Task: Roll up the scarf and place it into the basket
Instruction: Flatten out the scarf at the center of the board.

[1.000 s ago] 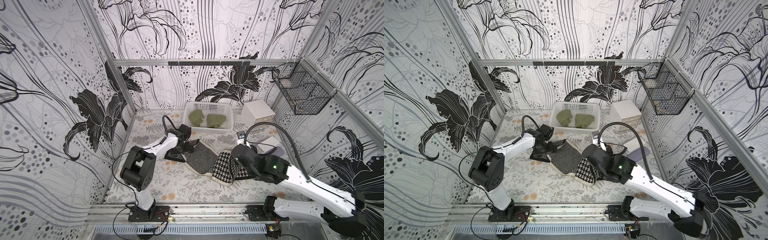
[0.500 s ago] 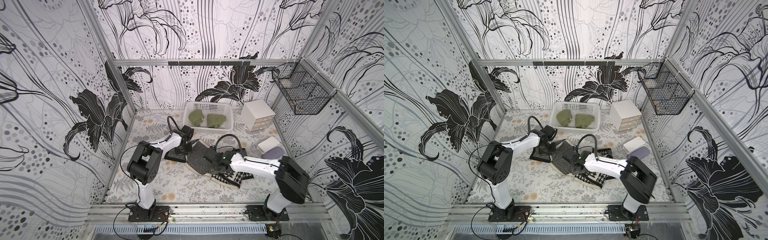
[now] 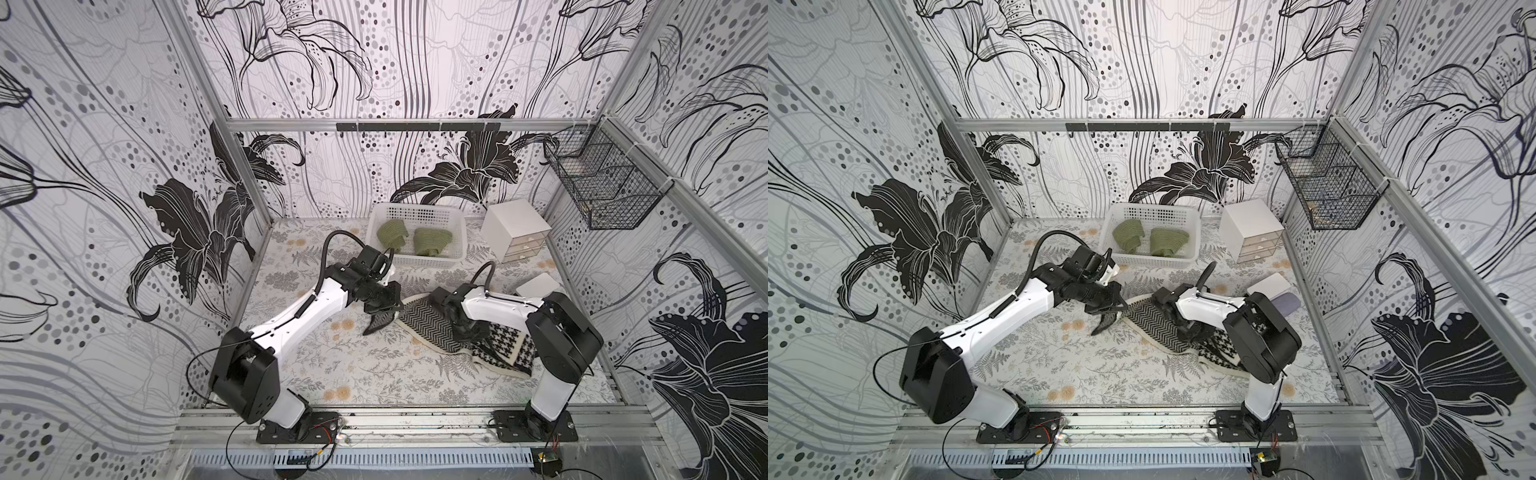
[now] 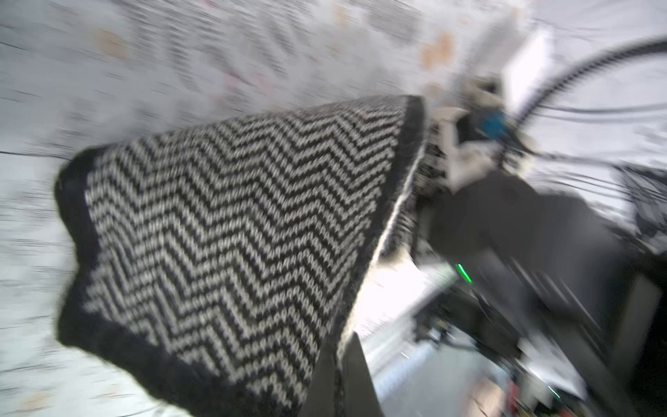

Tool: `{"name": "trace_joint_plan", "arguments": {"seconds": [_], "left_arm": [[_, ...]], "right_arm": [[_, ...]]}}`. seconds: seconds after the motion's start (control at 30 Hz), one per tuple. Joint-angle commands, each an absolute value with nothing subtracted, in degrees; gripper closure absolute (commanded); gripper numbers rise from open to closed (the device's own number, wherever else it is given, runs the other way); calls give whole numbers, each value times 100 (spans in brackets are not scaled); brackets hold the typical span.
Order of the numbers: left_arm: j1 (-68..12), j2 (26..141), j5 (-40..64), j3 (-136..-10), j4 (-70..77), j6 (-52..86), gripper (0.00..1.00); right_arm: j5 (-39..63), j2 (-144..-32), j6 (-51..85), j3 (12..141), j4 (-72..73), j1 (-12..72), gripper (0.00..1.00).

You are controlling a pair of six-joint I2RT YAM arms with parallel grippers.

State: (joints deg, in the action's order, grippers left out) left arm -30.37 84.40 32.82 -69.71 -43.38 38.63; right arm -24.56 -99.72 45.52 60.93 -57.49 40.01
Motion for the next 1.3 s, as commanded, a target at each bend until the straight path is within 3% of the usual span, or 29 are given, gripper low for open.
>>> {"name": "trace_joint_plan", "arguments": {"seconds": [0.0,0.13,0.33,0.5,0.63,0.83,0.97,1.1,1.17,1.27], "left_arm": [[-2244,8182,4102,-6781,-3828,4308,100],[-518,8227,4452,-6554,-3638,4226,100],[1153,9433,5027,-6727,-4083,3629,97],[1289,9460,5254,-6416,-3545,3964,1],[1470,9317,5179,-6385,-3640,3840,1],[1183,9193,4010,-6785,-4772,2799,1],[351,9017,3350,-6742,-5161,2578,1],[-302,8962,3728,-6075,-3978,3460,1],[-649,9164,2994,-6099,-3954,3599,1],[-732,9320,2287,-6000,-3916,3733,1]], "right_arm": [[-2706,-8816,3808,6208,-6204,3990,100],[-1622,-7400,2855,6458,-6024,3992,100],[-1692,-6359,2152,7643,-6581,3997,100],[-1681,-6614,1741,8327,-6502,3992,100],[-1951,-6942,1570,8800,-6626,3988,100],[-2424,-7006,1529,9015,-6730,3959,100],[-956,-7460,1588,8384,-5786,3956,100],[711,-8269,2099,7436,-3894,4091,100],[884,-8764,2389,7088,-3067,4374,100],[791,-9810,2573,7252,-2935,4758,100]]}}
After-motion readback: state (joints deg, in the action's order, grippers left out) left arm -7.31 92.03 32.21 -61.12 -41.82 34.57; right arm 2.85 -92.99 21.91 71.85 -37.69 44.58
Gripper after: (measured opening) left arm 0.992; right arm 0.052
